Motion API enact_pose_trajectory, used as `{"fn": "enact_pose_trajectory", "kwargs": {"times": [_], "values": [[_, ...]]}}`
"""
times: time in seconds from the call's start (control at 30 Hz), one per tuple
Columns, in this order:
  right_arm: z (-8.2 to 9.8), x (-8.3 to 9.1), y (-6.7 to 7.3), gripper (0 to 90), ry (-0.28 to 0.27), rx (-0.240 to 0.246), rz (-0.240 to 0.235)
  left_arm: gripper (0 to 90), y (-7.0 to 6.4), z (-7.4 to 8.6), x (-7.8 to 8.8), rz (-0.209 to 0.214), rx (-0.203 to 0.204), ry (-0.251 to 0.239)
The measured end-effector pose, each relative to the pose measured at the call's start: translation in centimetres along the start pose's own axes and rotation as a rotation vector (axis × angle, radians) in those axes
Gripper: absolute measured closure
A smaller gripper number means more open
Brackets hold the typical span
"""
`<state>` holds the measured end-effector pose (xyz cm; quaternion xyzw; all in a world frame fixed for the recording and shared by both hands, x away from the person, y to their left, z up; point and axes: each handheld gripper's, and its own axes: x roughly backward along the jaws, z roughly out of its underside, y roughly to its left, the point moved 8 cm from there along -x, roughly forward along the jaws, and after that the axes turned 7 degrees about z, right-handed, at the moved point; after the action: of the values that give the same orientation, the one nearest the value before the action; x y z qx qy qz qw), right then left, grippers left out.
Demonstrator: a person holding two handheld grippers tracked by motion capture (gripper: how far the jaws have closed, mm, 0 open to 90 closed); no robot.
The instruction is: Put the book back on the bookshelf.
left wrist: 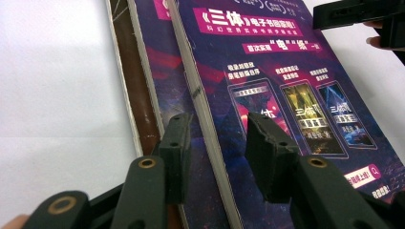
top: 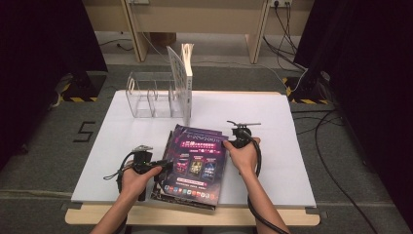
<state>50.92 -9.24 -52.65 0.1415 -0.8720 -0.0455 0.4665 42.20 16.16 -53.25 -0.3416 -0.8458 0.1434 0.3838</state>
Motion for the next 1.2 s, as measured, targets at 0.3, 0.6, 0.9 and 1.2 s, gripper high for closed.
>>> {"fn": "enact_pose_trajectory", "kwargs": {"times": [0.3,0.6,0.9,1.2], "values": [[0.3,-0.2,0.4,57.9,0.010,-0.020,-0.033,61.5,-0.1,0.1,-0.1,-0.001,-0.005,0.010],[0.4,-0.2,0.5,58.0,0.021,-0.033,-0.035,62.2,-0.5,0.2,-0.4,0.012,-0.010,0.027],[0.3,-0.3,0.8,59.1,0.031,-0.025,-0.038,62.8,-0.6,0.2,-0.5,0.014,-0.008,0.041],[0.4,-0.3,1.7,60.8,0.038,-0.002,-0.038,64.1,-1.0,0.8,0.1,0.015,-0.017,0.064]]}}
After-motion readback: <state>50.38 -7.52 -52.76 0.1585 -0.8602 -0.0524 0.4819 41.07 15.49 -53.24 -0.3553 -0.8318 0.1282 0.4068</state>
